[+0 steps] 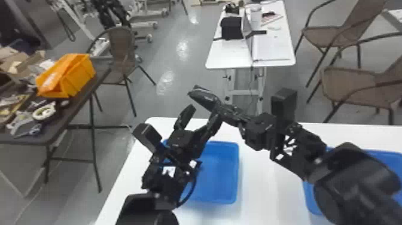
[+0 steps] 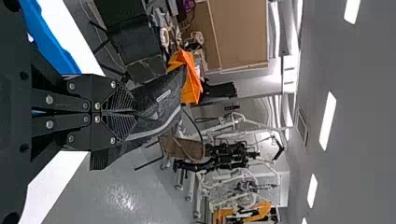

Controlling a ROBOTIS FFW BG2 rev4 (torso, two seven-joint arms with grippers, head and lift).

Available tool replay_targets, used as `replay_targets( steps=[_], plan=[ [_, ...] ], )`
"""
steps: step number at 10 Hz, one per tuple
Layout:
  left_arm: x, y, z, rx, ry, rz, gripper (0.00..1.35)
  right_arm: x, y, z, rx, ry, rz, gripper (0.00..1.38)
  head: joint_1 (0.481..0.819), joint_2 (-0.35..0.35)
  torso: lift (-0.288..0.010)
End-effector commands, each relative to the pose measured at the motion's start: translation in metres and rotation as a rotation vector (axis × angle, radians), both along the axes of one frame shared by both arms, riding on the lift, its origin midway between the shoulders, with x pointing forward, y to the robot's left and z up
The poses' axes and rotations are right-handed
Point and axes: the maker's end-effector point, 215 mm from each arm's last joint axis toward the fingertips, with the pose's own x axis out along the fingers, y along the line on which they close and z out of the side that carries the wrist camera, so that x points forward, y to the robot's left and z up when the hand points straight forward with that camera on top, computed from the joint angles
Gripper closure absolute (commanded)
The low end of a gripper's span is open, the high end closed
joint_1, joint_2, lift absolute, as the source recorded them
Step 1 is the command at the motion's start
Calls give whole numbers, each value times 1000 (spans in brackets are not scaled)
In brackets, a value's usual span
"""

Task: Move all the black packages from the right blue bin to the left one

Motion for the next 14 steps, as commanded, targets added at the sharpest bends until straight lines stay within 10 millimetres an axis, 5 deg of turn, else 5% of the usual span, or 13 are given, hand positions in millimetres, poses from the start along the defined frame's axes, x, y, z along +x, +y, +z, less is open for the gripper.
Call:
replay_targets(
  steps=[1, 8, 9, 10, 14],
  plan=[
    [2, 3, -3, 6, 7, 5, 185, -2, 5, 0, -8, -1, 19, 1240, 691, 247, 0],
    [21, 21, -10, 41, 2, 54, 191, -6, 14, -1, -14, 2, 51, 1240, 686, 271, 0],
    [20, 26, -10, 57, -3, 70, 502, -6, 14, -1, -15, 4, 51, 1240, 685, 275, 0],
    [19, 23, -17, 35, 26, 63, 1243, -6, 14, -1, -15, 4, 53, 1240, 685, 279, 0],
    [12, -1, -23, -33, 42, 14, 1219, -7, 15, -4, -3, 12, 49, 1239, 695, 263, 0]
  ],
)
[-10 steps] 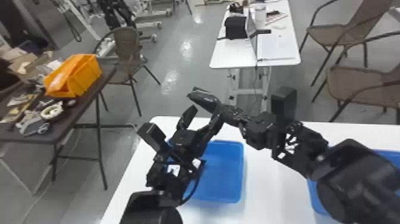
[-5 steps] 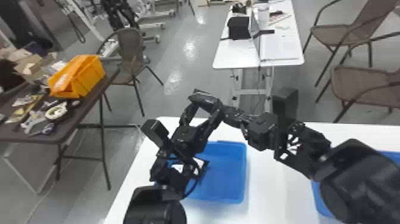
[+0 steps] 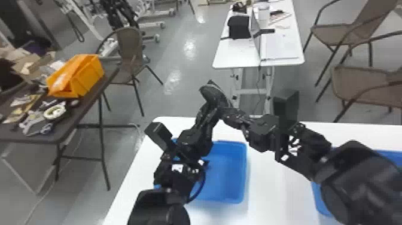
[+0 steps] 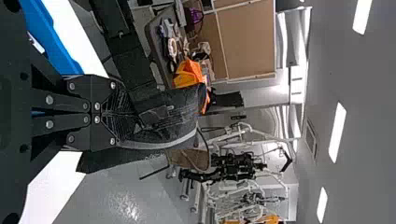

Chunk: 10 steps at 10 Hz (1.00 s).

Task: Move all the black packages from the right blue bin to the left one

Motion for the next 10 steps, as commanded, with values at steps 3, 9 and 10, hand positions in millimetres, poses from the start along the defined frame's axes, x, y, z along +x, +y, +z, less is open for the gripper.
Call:
replay_targets(
  steps=[3, 9, 10],
  plan=[
    [-6, 26, -2, -9, -36, 76, 1219, 8, -30, 1, 62, -15, -89, 64, 695, 263, 0],
    [-70, 87, -114, 375, 80, 153, 1217, 6, -226, -44, 61, 34, -517, 217, 695, 185, 0],
    [-71, 81, -116, 339, 57, 151, 1059, 1, -239, -49, 20, 24, -542, 217, 695, 157, 0]
  ],
)
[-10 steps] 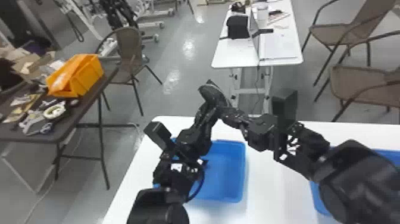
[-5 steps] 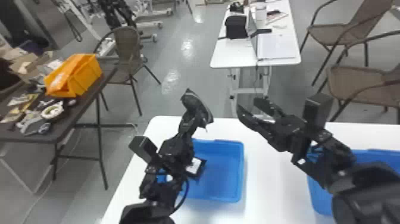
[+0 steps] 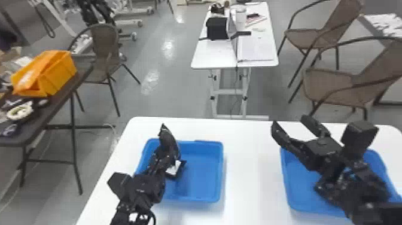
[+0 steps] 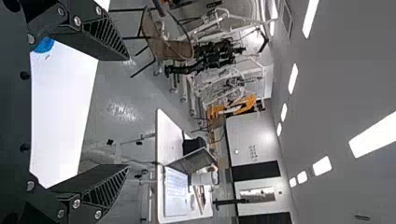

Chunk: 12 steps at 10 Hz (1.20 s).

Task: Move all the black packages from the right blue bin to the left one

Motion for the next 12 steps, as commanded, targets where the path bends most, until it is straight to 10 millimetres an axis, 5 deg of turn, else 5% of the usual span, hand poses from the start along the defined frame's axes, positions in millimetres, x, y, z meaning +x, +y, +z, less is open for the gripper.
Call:
replay_targets(
  steps=[1, 2, 3, 6, 10, 12],
  plan=[
    [-2, -4, 2, -45, -37, 10, 525, -7, -17, -6, -38, 8, -31, 217, 695, 132, 0],
    [-1, -4, 6, -37, -51, 1, 114, -9, -29, -9, -44, 17, -53, 217, 695, 114, 0],
    [0, -8, 9, -42, -60, -9, 76, -11, -40, -10, -49, 19, -76, 217, 695, 99, 0],
    [5, 0, 61, -90, -175, 27, 171, -26, -85, -26, -113, 87, -194, 217, 695, 57, 0],
    [8, 17, 107, -146, -225, 78, 171, -73, -146, -119, -69, 327, -397, 211, 695, 11, 0],
    [10, 10, 108, -163, -222, 67, 171, -71, -157, -147, -52, 398, -425, 211, 695, -12, 0]
  ],
)
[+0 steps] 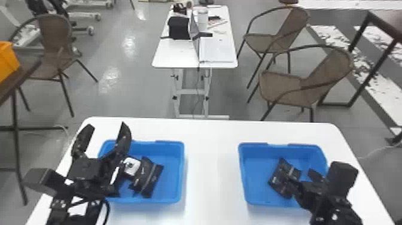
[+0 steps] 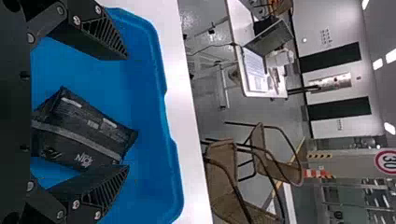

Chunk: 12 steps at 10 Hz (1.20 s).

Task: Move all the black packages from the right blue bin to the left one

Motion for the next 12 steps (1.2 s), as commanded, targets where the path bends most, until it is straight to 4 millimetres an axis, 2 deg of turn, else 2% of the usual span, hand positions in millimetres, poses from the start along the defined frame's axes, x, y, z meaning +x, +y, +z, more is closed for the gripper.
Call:
replay_targets(
  steps=[1, 4, 6, 8, 11, 12],
  plan=[
    [1, -6, -2, -12, 8, -10, 171, 6, -5, -20, 19, 44, -13, 211, 695, -24, 0],
    [0, -6, -1, -13, 4, -9, 173, 17, -16, -60, 28, 128, -35, 211, 695, -45, 0],
    [-1, -6, -3, -13, 8, -9, 173, 11, -21, -84, 47, 181, -71, 211, 695, -52, 0],
    [-2, -3, 1, -22, -5, -3, 173, 11, -22, -94, 27, 218, -58, 211, 695, -57, 0],
    [-1, -8, 1, -29, -7, -10, 173, 28, -11, -101, 18, 239, -20, 217, 695, -51, 0],
    [-2, -8, 0, -29, -6, -10, 173, 31, -10, -105, 32, 248, -23, 265, 695, -48, 0]
  ],
)
